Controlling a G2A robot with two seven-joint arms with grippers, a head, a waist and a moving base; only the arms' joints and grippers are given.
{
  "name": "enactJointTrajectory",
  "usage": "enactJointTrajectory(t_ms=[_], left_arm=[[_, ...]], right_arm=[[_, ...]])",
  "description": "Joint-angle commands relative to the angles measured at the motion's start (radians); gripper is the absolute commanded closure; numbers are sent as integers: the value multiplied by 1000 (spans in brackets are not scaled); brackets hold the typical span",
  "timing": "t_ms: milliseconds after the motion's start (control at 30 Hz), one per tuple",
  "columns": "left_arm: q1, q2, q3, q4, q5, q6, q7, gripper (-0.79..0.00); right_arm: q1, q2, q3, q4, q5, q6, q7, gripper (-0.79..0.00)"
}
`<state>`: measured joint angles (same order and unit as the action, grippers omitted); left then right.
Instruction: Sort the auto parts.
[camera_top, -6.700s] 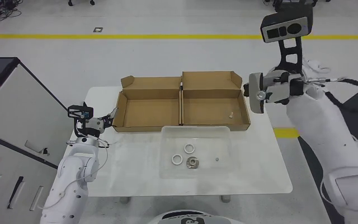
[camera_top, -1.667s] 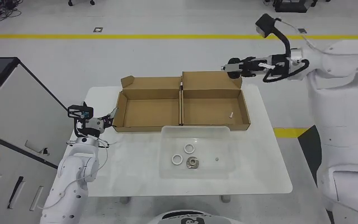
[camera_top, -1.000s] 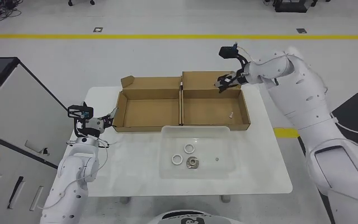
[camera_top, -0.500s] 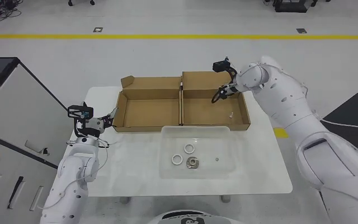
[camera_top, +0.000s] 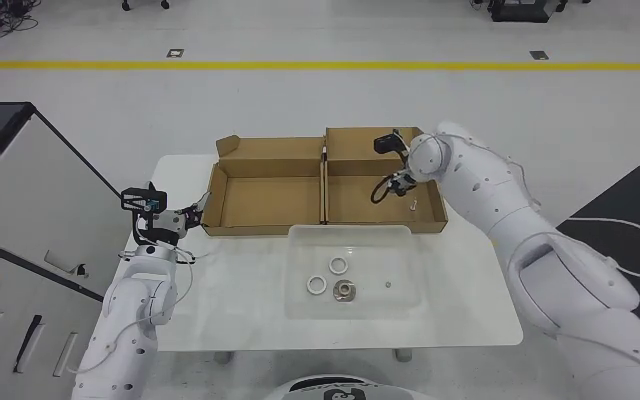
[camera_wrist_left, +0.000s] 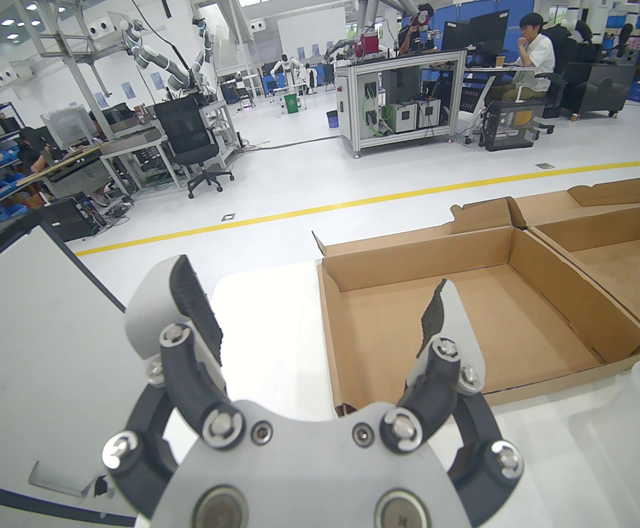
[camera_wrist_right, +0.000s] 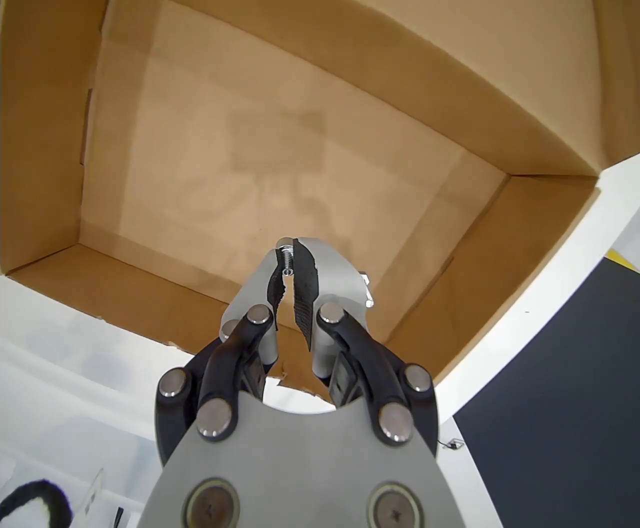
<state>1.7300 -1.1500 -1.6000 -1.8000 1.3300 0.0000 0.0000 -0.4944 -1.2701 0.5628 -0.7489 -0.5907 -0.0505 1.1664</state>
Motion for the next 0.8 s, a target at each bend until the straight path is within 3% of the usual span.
enactJointTrajectory(t_ms=[0,567,667,767], left_arm=[[0,0,0,0,0,0,0,-785],[0,0,0,0,0,0,0,-785],[0,0,0,0,0,0,0,-785],[0,0,0,0,0,0,0,-785]], right_arm=[[-3,-9,-10,14,-5,-3,-3,0],[-3,-72,-49,130,-49,12,-34,0],[1,-80,-48,146,-50,7,-37,-68],[2,-87,-46,159,-49,4,-40,-40]])
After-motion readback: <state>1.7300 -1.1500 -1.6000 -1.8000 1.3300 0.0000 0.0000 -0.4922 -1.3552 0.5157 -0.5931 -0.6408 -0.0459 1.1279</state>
